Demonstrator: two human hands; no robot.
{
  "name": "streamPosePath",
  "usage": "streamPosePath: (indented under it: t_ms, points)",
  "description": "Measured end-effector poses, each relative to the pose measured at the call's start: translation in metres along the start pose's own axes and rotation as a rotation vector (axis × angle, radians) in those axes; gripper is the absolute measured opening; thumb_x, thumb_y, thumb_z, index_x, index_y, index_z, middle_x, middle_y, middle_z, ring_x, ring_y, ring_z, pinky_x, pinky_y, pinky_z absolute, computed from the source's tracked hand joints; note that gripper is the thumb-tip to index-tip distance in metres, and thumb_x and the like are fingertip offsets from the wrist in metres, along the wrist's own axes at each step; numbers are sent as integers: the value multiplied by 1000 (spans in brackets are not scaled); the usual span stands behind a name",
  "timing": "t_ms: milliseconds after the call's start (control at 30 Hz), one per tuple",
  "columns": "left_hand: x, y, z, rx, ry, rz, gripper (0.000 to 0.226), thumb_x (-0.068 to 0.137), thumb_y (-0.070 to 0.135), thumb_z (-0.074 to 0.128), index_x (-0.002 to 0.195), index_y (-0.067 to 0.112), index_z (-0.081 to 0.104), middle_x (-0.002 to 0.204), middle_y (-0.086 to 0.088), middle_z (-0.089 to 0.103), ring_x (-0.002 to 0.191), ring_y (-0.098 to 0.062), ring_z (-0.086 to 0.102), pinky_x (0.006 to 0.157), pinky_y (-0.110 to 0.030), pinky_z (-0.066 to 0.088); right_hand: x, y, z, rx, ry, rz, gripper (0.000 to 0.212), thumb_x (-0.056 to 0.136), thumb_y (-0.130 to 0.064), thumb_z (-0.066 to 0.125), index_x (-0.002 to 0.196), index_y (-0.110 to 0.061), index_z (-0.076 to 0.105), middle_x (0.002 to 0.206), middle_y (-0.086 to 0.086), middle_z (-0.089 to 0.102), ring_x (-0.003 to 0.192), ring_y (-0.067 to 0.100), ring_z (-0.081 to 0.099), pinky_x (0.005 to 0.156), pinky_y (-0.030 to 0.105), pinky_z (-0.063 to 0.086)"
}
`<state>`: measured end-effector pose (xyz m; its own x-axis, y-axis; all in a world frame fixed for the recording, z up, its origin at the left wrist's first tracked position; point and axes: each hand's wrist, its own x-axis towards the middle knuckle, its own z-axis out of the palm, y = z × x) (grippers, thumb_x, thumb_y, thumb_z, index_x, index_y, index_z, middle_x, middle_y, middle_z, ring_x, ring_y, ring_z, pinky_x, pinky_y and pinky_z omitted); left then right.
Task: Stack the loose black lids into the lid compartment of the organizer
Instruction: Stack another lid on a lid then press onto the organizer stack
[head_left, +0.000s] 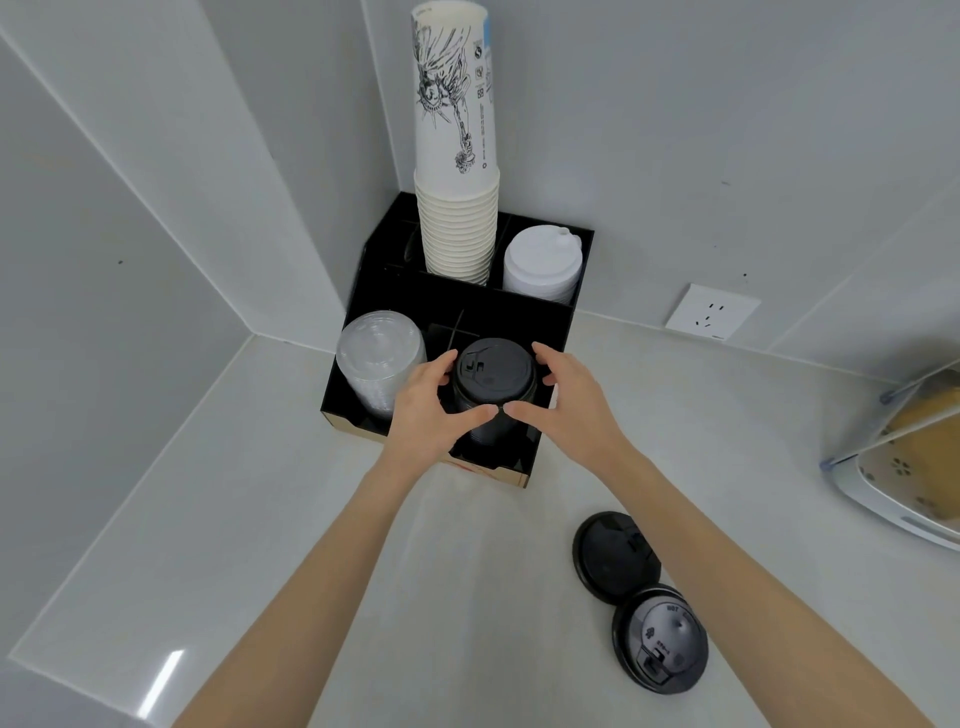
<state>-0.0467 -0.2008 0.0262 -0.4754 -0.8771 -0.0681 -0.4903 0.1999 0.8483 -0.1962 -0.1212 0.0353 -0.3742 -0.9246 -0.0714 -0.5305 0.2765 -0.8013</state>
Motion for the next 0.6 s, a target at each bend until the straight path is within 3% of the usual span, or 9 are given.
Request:
streamPosePath:
  t_ms: [133, 267, 500, 600]
  points:
    - [-8, 3, -2, 6, 0, 17, 77, 66, 25, 77, 132, 17, 37, 134, -6, 46, 121, -20, 45, 103, -41, 41, -10, 0, -7, 40, 3, -4, 72, 77, -26, 69, 138, -18, 30, 139, 6, 42, 113, 18, 46, 84, 26, 38]
    - [-18, 4, -1, 30, 15, 22, 79, 65, 29, 78, 132, 19, 36, 135, -5, 44, 124, -19, 42, 106, -43, 39, -24, 5, -16, 40, 17, -29, 67, 78, -25, 68, 135, -19, 33, 135, 5, 47, 104, 12, 44, 88, 27, 38]
    - [-50, 13, 14, 32, 54, 63, 79, 64, 31, 78, 130, 22, 37, 134, -4, 40, 125, -19, 38, 108, -44, 36, -57, 16, -37, 77, 75, -17, 57, 82, -26, 64, 132, -22, 39, 124, 1, 56, 106, 13, 51, 88, 24, 34]
    - [-66, 20, 24, 30, 41, 90, 77, 65, 29, 78, 130, 21, 38, 131, -4, 41, 123, -18, 39, 105, -37, 37, -71, 21, -44, 79, 100, -15, 52, 83, -26, 63, 130, -22, 42, 119, 0, 59, 107, 14, 52, 89, 25, 35]
